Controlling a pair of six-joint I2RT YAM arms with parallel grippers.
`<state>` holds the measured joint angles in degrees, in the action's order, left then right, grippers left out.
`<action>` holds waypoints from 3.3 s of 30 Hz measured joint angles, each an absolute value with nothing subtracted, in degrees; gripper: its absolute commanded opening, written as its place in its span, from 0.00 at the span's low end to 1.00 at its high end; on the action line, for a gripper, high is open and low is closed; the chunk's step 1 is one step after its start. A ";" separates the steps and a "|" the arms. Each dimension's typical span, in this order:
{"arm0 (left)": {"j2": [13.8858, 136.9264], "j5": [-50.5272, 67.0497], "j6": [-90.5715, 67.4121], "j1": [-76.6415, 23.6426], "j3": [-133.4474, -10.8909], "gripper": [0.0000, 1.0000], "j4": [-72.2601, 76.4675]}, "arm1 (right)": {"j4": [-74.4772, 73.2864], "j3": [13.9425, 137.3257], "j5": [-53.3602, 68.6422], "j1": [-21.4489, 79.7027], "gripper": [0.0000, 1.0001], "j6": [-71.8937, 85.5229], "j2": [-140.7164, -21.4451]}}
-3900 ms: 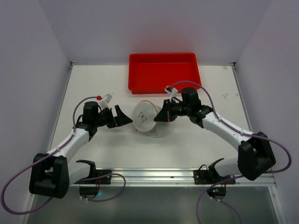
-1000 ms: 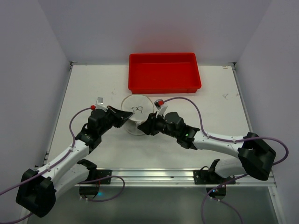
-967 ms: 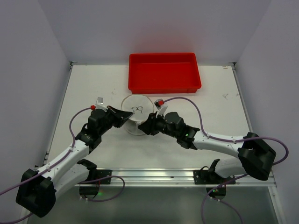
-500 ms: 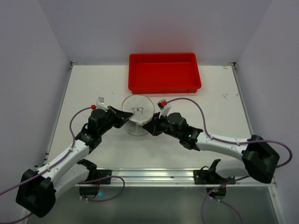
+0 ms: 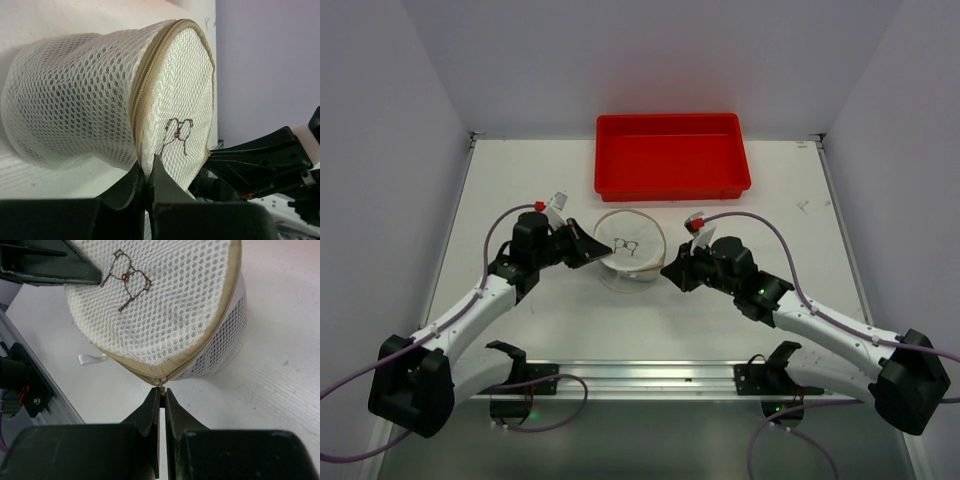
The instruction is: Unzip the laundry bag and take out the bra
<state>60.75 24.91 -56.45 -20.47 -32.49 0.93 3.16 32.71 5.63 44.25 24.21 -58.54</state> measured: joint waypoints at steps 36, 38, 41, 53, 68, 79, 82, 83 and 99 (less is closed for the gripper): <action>58.43 10.83 -63.07 -25.65 -30.70 0.33 -6.81 | 8.27 49.50 11.11 52.95 0.00 34.11 -84.90; 59.66 10.55 -63.79 -26.22 -30.72 0.10 -5.76 | 8.14 49.47 10.98 52.95 0.00 34.09 -84.79; 59.96 10.22 -64.36 -26.61 -30.96 0.00 -5.19 | 7.68 48.21 9.72 52.84 0.00 33.41 -83.72; 61.69 15.94 -55.35 -24.49 -36.03 0.00 -6.76 | 2.07 38.68 12.05 36.60 0.00 28.45 -68.07; 83.59 26.63 -39.03 -15.84 -56.55 0.81 -11.62 | 5.89 43.00 16.16 47.75 0.00 32.29 -76.42; 67.85 18.87 -48.10 -15.46 -42.72 0.93 -10.35 | 10.24 47.97 14.11 48.80 0.00 37.93 -85.14; 62.87 18.02 -51.29 -17.28 -38.72 0.89 -9.28 | 11.18 48.29 13.28 48.80 0.00 38.00 -85.14; 62.50 17.80 -52.12 -18.65 -38.00 0.88 -8.71 | 11.35 48.29 12.99 48.80 0.00 38.00 -85.14; 68.64 14.31 -58.92 -27.14 -37.39 0.00 -1.87 | 9.78 44.45 9.45 48.60 0.00 34.57 -80.64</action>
